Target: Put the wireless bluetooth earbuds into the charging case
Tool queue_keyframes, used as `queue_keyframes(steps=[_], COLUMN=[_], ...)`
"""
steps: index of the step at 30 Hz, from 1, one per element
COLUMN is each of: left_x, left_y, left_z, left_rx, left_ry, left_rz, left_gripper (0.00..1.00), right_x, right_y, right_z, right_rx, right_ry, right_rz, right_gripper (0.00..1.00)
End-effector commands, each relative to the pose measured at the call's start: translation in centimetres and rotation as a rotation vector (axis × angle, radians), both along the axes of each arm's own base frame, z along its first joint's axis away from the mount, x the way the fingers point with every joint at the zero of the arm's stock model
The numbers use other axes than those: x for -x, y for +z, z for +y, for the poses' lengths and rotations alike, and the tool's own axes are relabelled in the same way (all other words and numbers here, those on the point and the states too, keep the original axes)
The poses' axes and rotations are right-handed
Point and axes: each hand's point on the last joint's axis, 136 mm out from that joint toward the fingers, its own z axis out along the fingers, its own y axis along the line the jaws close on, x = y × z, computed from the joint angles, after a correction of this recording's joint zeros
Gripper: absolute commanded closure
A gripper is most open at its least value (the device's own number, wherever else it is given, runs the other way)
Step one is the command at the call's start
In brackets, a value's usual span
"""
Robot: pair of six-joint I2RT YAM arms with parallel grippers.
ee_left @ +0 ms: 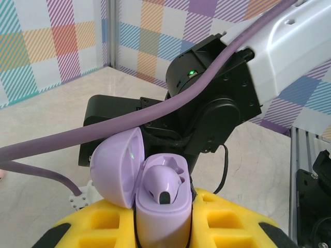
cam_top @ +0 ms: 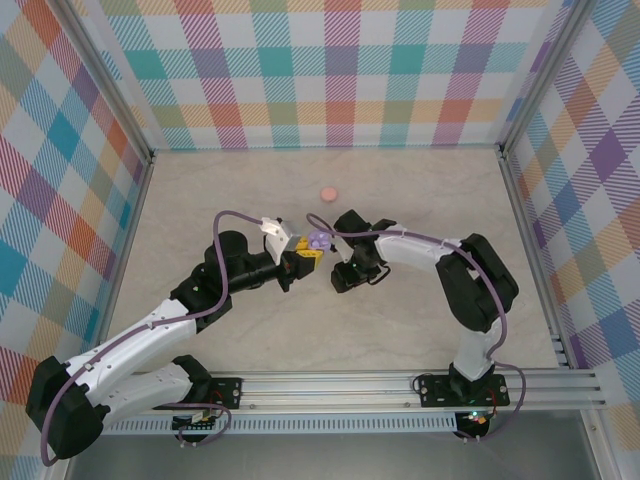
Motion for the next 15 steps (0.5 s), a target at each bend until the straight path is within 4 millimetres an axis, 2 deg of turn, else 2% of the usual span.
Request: queue_keyframes(steps=[1, 6, 15], left_x=[0.8, 0.8, 0.8], left_y=[1.2, 1.2, 1.2], left_z=[-0.4, -0.4, -0.3], left_rx=[0.029, 0.029, 0.028], left_ry=[-0.032, -0.032, -0.028], left_rz=[-0.028, -0.028, -0.028], left_gripper=[0.79, 0.79, 0.78], right_x=[-0.2, -0.4, -1.0], right_y=[-0.3, -0.8, -1.1], right_z=[0.3, 0.4, -0.7], right_rx=[0.012, 0.030, 0.093], right_ry=[0.026, 0.025, -0.013], right_rz=[0.003, -0.002, -0.035], right_gripper=[0.49, 0.52, 0.73])
